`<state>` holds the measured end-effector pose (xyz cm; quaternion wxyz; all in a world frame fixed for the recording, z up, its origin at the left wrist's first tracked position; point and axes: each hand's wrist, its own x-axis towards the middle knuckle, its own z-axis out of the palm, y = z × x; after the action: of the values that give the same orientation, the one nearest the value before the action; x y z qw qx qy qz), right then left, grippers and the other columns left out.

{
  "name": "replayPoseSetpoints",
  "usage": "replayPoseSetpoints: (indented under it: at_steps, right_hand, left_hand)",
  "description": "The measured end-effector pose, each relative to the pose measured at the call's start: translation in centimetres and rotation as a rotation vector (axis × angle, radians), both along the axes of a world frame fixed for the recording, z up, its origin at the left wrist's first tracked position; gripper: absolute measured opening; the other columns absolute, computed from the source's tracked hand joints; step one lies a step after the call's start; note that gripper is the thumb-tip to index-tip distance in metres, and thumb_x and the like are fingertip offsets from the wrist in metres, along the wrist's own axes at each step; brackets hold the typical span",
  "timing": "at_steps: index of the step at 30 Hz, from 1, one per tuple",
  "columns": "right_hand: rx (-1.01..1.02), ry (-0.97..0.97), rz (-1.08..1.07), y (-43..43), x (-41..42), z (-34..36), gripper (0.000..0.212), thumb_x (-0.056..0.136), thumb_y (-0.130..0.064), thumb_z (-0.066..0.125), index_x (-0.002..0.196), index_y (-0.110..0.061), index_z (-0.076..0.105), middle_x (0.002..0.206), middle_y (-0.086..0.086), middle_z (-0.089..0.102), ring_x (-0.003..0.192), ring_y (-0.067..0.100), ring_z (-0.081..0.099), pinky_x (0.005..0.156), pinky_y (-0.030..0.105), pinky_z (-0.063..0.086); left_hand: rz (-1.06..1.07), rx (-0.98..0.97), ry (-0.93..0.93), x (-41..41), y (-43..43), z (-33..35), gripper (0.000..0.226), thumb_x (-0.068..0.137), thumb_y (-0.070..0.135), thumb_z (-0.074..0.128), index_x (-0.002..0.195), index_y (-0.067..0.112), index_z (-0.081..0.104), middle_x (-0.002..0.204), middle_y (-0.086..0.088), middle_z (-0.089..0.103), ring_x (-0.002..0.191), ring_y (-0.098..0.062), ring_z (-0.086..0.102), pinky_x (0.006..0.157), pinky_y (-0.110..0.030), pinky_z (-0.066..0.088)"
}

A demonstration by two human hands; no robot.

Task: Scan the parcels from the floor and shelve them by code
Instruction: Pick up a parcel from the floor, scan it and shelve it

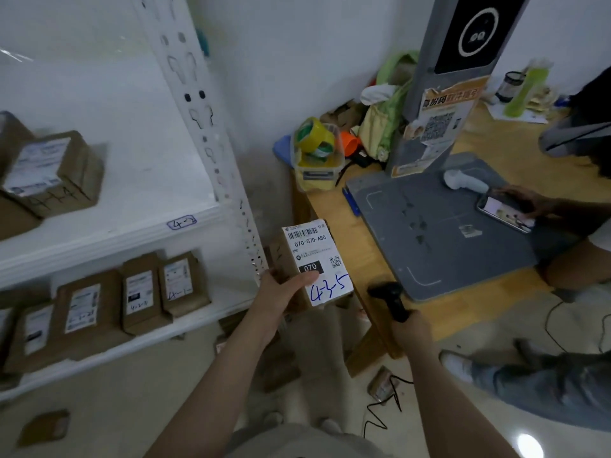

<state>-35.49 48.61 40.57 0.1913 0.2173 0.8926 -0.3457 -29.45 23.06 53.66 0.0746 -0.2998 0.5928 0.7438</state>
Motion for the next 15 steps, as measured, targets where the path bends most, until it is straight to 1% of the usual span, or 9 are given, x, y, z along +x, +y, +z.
replayPoseSetpoints:
  at_steps: [3,4,5,6,8,10,12,14,15]
  right_hand:
    - [-0.07,0.059,0.052,-0.6,-0.5,0.0,0.01,0.09,-0.008,0.053,0.099,-0.004,0.056,0.092,0.018,0.062,0.077,0.03,0.056,0.069,0.04,0.05]
    - [-0.131,0.105,0.054,-1.0,-0.6,0.1,0.009,0.092,-0.008,0.052,0.099,-0.005,0.056,0.092,0.018,0.062,0.081,0.032,0.057,0.074,0.042,0.05]
    - [-0.197,0.151,0.049,-1.5,-0.5,0.9,0.008,0.094,-0.009,0.051,0.101,-0.009,0.056,0.091,0.015,0.06,0.085,0.032,0.057,0.077,0.042,0.049]
    - [-0.263,0.192,0.038,-2.0,-0.5,1.7,0.011,0.094,-0.01,0.051,0.104,-0.013,0.055,0.091,0.011,0.058,0.086,0.031,0.056,0.079,0.041,0.047]
    - [-0.382,0.241,0.025,-2.9,-0.6,3.8,0.023,0.09,-0.005,0.052,0.11,-0.017,0.056,0.087,0.008,0.058,0.084,0.032,0.058,0.074,0.041,0.047]
    - [-0.495,0.294,0.068,-3.9,-0.6,6.6,0.034,0.086,0.001,0.054,0.111,-0.022,0.058,0.086,0.007,0.059,0.082,0.032,0.06,0.07,0.042,0.048]
    - [-0.579,0.374,0.177,-4.7,-0.2,9.9,0.043,0.086,0.001,0.058,0.109,-0.035,0.056,0.092,-0.001,0.062,0.086,0.022,0.062,0.075,0.042,0.05]
    - [-0.694,0.426,0.313,-5.5,1.0,13.2,0.052,0.088,0.003,0.058,0.105,-0.045,0.053,0.095,-0.016,0.063,0.089,0.005,0.061,0.078,0.027,0.051]
    - [-0.763,0.419,0.374,-5.8,1.7,14.6,0.052,0.088,0.004,0.058,0.105,-0.045,0.053,0.094,-0.021,0.065,0.089,-0.001,0.062,0.075,0.02,0.051]
  left_hand:
    - [0.089,-0.018,-0.031,0.6,0.8,0.6,0.112,0.044,0.041,0.098,0.139,0.011,0.047,0.118,-0.01,0.072,0.098,-0.023,0.074,0.084,-0.043,0.062]
    - [0.12,-0.029,-0.043,0.9,0.9,0.7,0.12,0.038,0.042,0.099,0.139,0.011,0.043,0.121,-0.01,0.07,0.102,-0.025,0.072,0.088,-0.048,0.06]
    - [0.151,-0.05,-0.043,1.1,1.0,0.8,0.117,0.04,0.039,0.099,0.137,0.011,0.039,0.123,-0.01,0.067,0.106,-0.026,0.07,0.092,-0.052,0.058]
    - [0.186,-0.063,-0.044,1.4,1.0,0.7,0.108,0.049,0.032,0.096,0.136,0.012,0.036,0.124,-0.009,0.064,0.11,-0.027,0.067,0.095,-0.054,0.055]
    - [0.251,-0.079,-0.037,1.7,0.8,0.5,0.092,0.064,0.017,0.091,0.136,0.013,0.033,0.125,-0.007,0.06,0.114,-0.028,0.064,0.098,-0.055,0.053]
    - [0.287,-0.098,-0.015,2.1,0.7,0.3,0.089,0.068,0.01,0.089,0.135,0.015,0.032,0.125,-0.005,0.059,0.115,-0.027,0.062,0.1,-0.053,0.052]
    - [0.313,-0.113,0.01,2.5,0.7,0.1,0.087,0.069,0.006,0.088,0.134,0.015,0.033,0.124,-0.003,0.059,0.115,-0.025,0.062,0.1,-0.051,0.052]
    - [0.326,-0.136,0.04,2.9,0.8,-0.1,0.085,0.069,0.003,0.088,0.134,0.015,0.034,0.124,-0.003,0.059,0.114,-0.022,0.062,0.099,-0.049,0.053]
    - [0.325,-0.146,0.051,3.1,0.9,-0.1,0.086,0.069,0.004,0.088,0.134,0.016,0.034,0.124,-0.002,0.059,0.114,-0.023,0.062,0.098,-0.049,0.054]
